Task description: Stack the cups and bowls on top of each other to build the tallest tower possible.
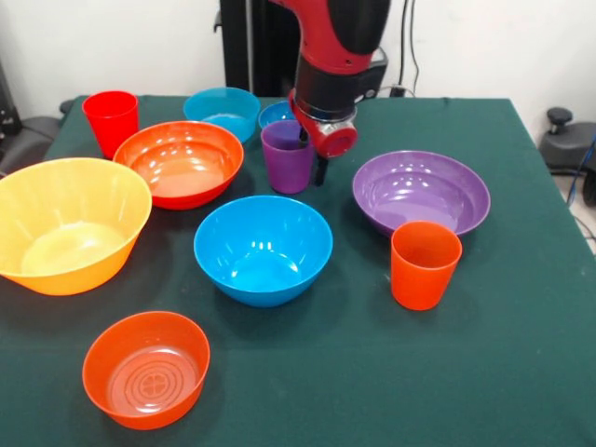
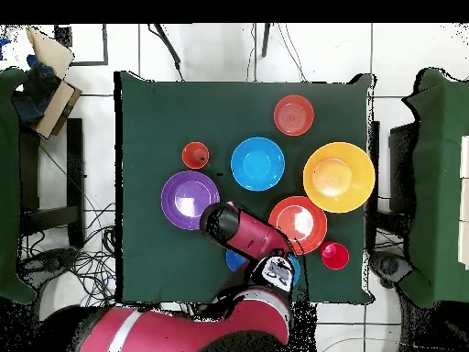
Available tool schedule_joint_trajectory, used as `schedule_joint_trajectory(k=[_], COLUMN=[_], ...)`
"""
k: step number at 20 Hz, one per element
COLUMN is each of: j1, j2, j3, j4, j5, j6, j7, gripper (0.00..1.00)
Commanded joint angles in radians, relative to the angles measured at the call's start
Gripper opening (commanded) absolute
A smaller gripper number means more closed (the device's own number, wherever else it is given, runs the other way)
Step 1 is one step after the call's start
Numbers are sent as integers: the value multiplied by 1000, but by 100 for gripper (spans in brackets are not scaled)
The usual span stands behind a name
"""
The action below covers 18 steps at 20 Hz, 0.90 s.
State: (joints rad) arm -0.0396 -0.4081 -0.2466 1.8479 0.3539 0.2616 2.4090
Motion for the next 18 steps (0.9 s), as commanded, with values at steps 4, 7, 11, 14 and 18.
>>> schedule_joint_trajectory(k=[4, 7, 11, 14, 18], j1=[-100, -121, -33, 11, 17], j2=[-23, -29, -23, -25, -101], j3=[277, 297, 182, 110, 52], j4=[52, 63, 2, -56, -120], j5=[-66, -89, -68, -57, -65], j6=[-82, -146, -87, -34, 144], j7=[35, 39, 85, 93, 59], gripper=[0, 0, 0, 0, 0])
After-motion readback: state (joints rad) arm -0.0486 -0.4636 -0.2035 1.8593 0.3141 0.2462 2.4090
